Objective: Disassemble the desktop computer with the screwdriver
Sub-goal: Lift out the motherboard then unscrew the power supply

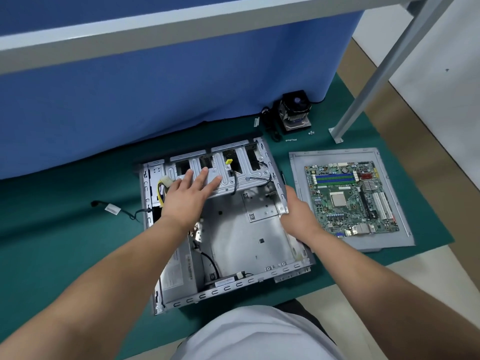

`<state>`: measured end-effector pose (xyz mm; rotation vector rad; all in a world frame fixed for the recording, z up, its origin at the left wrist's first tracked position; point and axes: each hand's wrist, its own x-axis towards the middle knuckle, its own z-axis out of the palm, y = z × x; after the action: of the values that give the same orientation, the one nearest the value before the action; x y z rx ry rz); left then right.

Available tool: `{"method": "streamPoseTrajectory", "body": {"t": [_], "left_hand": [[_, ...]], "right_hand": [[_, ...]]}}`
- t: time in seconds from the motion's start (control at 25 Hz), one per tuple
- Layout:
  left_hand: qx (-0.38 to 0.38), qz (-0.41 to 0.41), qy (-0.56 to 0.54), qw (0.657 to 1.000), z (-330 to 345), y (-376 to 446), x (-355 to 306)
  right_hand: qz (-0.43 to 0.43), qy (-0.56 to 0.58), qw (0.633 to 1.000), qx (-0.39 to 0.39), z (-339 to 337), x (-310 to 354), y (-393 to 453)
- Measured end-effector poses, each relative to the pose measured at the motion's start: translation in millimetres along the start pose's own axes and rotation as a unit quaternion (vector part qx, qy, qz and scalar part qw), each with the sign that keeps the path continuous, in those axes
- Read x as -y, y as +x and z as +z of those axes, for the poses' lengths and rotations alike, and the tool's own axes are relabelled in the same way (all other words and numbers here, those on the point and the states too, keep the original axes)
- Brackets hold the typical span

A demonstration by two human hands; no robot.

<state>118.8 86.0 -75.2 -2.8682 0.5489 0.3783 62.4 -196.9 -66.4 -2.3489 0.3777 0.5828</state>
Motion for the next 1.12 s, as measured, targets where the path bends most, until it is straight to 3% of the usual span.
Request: {"method": "streamPoseTrajectory", "body": {"t": [0.48,0.76,0.96,1.08,1.12], "left_hand": [[0.030,-0.129,-0.033,0.991,4.3,-22.1,17.3],[0.055,-0.183,-0.036,0.981,2.8,-28.7,14.1],[0.032,-0.149,-0.037,0.988,5.4,-29.9,28.9],[-0.003,-0.041,-0.035,0.999,12.1,-34.0,44.3],[-0.017,0.015,-0.021,1.000,15.0,-35.0,50.8]], "right_hand": [[-0.129,-0.119,0.984,0.037,-24.6,61.3,78.2],[-0.137,-0.138,0.980,0.035,-17.3,90.3,109.9],[-0.123,-0.236,0.964,0.022,-8.6,81.0,97.3],[-0.249,-0.283,0.925,-0.049,-1.6,68.6,62.4],[-0.299,-0.274,0.914,-0.036,1.1,64.7,47.9]]}}
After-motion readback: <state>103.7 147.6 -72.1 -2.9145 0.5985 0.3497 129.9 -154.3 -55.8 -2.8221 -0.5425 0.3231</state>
